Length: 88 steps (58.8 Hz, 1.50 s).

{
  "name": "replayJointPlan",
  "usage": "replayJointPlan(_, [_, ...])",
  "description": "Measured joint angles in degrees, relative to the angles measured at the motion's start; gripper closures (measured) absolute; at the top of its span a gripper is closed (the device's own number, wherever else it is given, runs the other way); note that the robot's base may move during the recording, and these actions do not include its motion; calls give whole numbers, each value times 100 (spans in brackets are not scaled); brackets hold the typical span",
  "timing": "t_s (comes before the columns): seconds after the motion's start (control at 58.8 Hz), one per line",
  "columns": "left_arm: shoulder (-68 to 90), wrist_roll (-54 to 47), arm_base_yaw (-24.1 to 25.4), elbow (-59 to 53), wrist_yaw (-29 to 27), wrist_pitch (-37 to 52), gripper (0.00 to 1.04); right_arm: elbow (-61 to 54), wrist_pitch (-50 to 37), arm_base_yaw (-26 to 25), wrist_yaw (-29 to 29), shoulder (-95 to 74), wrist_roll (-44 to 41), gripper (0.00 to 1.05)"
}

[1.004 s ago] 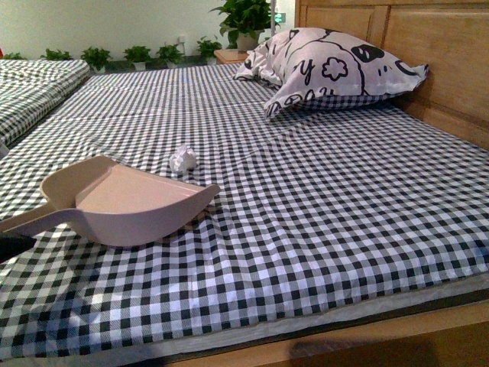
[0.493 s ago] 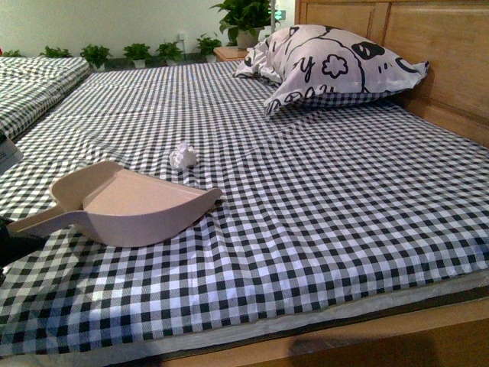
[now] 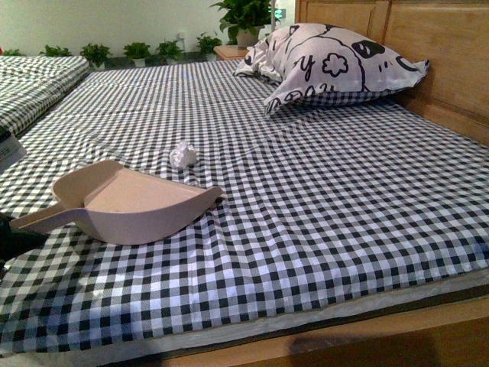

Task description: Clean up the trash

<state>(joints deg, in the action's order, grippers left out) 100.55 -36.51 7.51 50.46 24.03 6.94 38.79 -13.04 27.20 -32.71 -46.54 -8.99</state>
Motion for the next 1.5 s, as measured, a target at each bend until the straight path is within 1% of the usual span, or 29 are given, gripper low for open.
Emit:
replayJointPlan(0.017, [0, 0, 0, 0, -2, 0, 77, 280, 667, -48, 105, -118, -20, 83])
replayJointPlan(0.034, [0, -2, 0, 0, -2, 0, 77, 387, 909, -66, 151, -166, -22, 83])
replayJointPlan(0.051, [0, -2, 0, 0, -4, 0, 77, 592, 1355, -101, 269, -271, -31, 83])
replayJointPlan(0.068, [0, -4, 0, 0, -7, 0, 77, 691, 1554, -122, 341, -326, -24, 83])
replayJointPlan(0.102, [0, -7, 0, 0, -4, 0, 77, 1001, 2221, -216, 669, -579, -17, 83])
replayJointPlan(0.136, [0, -7, 0, 0, -2, 0, 77, 1150, 2459, -293, 933, -787, -37, 83])
replayJointPlan(0.221, [0, -9, 0, 0, -2, -2, 77, 1445, 2570, -466, 1506, -1338, -79, 84])
replayJointPlan(0.272, [0, -11, 0, 0, -4, -2, 77, 1722, 2439, -586, 1878, -1821, -116, 84])
replayJointPlan(0.34, [0, -11, 0, 0, -2, -2, 77, 2085, 2382, -715, 2227, -2402, -122, 84])
replayJointPlan(0.442, [0, -11, 0, 0, -2, -2, 77, 2765, 2319, -769, 2647, -3193, -151, 84])
replayJointPlan(0.578, [0, -11, 0, 0, -2, -2, 77, 3829, 2468, -675, 2933, -4253, -153, 84])
replayJointPlan(0.714, [0, -11, 0, 0, -4, -2, 77, 4922, 2918, -457, 3093, -5482, -232, 84])
replayJointPlan(0.782, [0, -11, -2, 0, -2, -2, 77, 5705, 3296, -293, 3082, -6398, -264, 84])
replayJointPlan(0.885, [0, -13, 0, 0, -2, -2, 77, 6496, 3604, -164, 3032, -7163, -258, 84])
replayJointPlan(1.293, [0, -13, -2, 2, -2, -2, 77, 8876, 4575, 201, 2695, -8846, -31, 84])
replayJointPlan(1.497, [0, -13, -2, 2, -2, -2, 77, 9464, 4826, 396, 2555, -9337, -2, 84])
